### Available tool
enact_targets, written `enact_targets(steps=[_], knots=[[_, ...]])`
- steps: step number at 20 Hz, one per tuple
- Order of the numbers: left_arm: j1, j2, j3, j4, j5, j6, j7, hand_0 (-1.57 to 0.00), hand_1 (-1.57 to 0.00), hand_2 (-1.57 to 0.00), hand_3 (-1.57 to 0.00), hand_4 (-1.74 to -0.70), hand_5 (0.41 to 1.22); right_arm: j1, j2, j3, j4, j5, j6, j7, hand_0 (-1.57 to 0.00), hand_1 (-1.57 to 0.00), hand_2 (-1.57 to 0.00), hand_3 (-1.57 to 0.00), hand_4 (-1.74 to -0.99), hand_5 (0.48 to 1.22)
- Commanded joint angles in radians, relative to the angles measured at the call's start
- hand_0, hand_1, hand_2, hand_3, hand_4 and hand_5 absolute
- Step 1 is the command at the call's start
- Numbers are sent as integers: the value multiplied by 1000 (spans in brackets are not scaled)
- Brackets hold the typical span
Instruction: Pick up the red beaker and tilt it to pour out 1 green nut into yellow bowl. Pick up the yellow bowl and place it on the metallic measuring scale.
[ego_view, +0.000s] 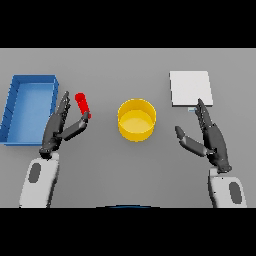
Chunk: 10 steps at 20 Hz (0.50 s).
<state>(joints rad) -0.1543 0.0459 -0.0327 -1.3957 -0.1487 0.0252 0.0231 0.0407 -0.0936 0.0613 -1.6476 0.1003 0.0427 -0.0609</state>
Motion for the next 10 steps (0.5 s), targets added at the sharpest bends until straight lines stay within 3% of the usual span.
enact_targets(steps=[1, 10], knots=[[-20, 0, 6, 29, -1, 2, -20, 1, 1, 1, 1, -1213, 646, 9, 0, -1, -1, 0, 0, -10, 1, 1, 1, 1, -1293, 618], [-229, -12, 43, 296, -47, 60, -91, 1, 1, 1, 1, -1231, 647, -3, -10, -9, 12, 17, -14, 2, 1, 1, 1, 1, -1300, 638]])
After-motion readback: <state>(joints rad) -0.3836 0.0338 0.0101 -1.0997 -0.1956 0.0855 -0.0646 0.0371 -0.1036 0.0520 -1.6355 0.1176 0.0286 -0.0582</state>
